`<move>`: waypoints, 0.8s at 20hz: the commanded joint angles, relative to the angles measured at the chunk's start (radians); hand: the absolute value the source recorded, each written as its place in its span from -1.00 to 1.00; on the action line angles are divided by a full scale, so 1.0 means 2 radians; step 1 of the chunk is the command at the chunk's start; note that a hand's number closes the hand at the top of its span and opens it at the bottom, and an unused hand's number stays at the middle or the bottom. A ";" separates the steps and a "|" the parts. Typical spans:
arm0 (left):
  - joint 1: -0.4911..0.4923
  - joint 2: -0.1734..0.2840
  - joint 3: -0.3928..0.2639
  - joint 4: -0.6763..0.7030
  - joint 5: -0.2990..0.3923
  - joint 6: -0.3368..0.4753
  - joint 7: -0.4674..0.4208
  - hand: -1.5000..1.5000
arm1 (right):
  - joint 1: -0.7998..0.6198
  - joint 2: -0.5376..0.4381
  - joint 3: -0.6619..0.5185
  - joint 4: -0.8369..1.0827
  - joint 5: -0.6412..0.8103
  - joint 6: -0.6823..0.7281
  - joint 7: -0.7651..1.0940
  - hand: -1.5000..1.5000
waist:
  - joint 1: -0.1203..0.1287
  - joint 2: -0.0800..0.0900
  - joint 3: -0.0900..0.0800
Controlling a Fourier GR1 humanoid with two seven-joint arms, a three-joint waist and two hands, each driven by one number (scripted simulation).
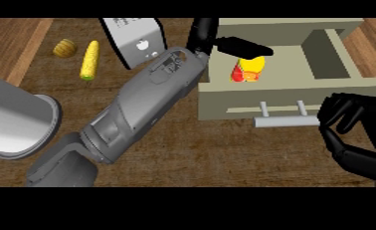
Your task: Pick up the cup, place it into the drawer and close the drawer
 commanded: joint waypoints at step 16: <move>0.165 0.158 0.064 -0.250 -0.007 -0.024 0.085 -1.00 | 0.013 -0.004 0.090 0.006 0.256 -0.050 -0.001 1.00 | 0.026 -0.004 0.000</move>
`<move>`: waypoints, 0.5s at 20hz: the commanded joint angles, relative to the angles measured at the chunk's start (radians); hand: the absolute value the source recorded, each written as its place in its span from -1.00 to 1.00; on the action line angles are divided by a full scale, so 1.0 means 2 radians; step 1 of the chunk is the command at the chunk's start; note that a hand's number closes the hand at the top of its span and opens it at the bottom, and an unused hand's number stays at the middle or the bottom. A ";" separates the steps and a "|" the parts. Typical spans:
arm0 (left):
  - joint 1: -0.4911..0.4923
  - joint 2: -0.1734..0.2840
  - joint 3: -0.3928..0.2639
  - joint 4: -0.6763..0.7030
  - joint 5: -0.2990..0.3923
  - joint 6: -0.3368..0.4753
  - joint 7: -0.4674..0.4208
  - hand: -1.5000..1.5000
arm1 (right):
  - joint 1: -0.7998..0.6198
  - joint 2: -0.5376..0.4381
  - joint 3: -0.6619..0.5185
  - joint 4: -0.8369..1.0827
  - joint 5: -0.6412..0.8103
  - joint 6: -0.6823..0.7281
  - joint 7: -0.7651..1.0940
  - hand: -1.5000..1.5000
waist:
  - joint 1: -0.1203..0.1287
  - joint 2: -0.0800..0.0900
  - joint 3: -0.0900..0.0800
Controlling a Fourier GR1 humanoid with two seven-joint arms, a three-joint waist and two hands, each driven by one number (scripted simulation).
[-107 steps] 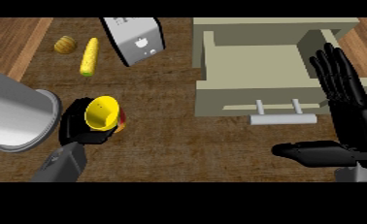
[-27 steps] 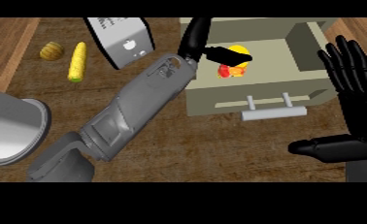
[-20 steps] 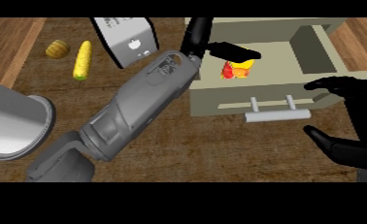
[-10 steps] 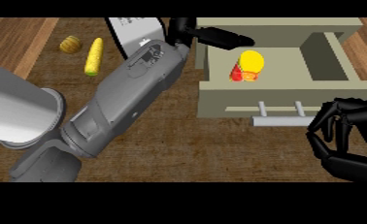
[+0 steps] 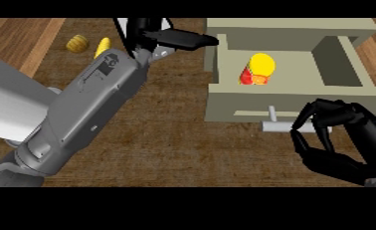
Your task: Pick up the cup, place it into the drawer and close the drawer
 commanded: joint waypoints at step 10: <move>0.147 0.114 0.046 -0.145 0.019 -0.067 0.022 -1.00 | -0.099 -0.011 0.114 0.197 0.258 -0.083 -0.059 1.00 | 0.015 0.003 0.000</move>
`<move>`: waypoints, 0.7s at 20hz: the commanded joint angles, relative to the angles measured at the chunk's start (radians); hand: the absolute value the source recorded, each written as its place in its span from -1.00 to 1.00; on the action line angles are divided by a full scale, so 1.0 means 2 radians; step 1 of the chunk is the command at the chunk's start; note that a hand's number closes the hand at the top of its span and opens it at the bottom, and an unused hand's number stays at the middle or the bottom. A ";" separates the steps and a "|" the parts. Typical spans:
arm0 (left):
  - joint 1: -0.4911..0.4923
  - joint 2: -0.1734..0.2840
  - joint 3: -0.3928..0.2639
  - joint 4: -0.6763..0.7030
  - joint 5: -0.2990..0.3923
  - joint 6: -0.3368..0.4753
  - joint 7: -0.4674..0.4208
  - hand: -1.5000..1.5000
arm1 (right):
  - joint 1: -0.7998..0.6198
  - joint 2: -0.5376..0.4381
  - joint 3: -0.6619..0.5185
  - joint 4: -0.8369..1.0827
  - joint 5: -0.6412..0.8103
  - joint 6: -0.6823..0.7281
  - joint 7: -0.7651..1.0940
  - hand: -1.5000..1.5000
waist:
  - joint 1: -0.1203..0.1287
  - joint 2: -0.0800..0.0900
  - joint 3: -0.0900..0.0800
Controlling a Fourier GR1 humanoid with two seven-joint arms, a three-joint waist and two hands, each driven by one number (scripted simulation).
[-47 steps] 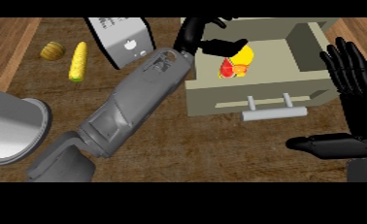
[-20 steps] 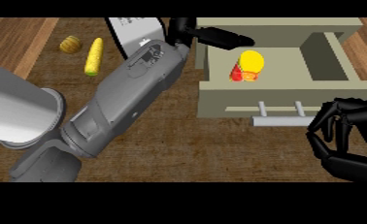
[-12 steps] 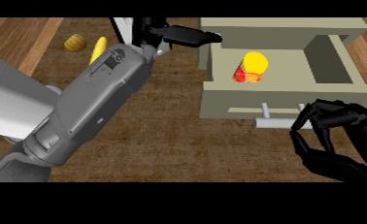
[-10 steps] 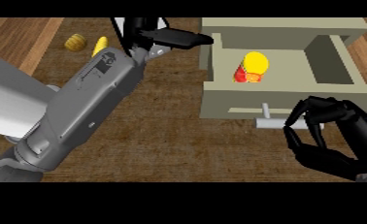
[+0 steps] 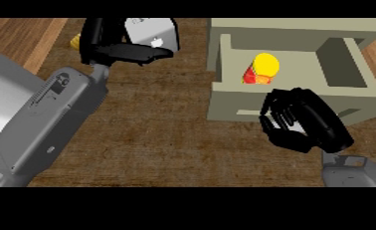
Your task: Pick up the cup, place it into the drawer and close the drawer
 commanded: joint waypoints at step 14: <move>0.157 0.094 0.088 -0.107 0.027 -0.104 0.000 -1.00 | -0.229 0.064 -0.003 0.487 0.159 -0.186 -0.126 1.00 | 0.000 0.005 0.001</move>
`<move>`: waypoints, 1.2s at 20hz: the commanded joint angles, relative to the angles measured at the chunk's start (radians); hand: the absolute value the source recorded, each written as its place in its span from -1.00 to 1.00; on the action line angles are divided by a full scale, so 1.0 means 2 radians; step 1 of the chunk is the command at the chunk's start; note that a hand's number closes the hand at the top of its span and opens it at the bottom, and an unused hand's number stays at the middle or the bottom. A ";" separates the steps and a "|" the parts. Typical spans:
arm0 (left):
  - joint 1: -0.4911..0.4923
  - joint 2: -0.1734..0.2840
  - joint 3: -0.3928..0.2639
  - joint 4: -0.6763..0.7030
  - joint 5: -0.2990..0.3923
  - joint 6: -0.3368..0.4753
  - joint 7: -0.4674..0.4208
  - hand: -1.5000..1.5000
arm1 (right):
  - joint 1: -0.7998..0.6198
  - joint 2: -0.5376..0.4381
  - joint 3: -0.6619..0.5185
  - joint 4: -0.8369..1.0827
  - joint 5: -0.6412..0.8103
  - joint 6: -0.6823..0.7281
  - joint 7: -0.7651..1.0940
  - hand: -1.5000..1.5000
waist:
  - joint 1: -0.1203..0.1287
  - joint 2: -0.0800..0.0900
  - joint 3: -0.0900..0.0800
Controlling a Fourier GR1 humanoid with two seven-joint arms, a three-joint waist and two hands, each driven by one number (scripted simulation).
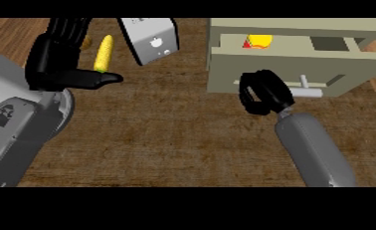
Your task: Pick up the cup, place it into the drawer and close the drawer
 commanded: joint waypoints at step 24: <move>0.051 0.006 0.030 -0.009 0.012 -0.093 -0.013 -1.00 | -0.234 -0.073 -0.139 0.348 -0.058 0.021 -0.105 1.00 | 0.040 0.025 0.003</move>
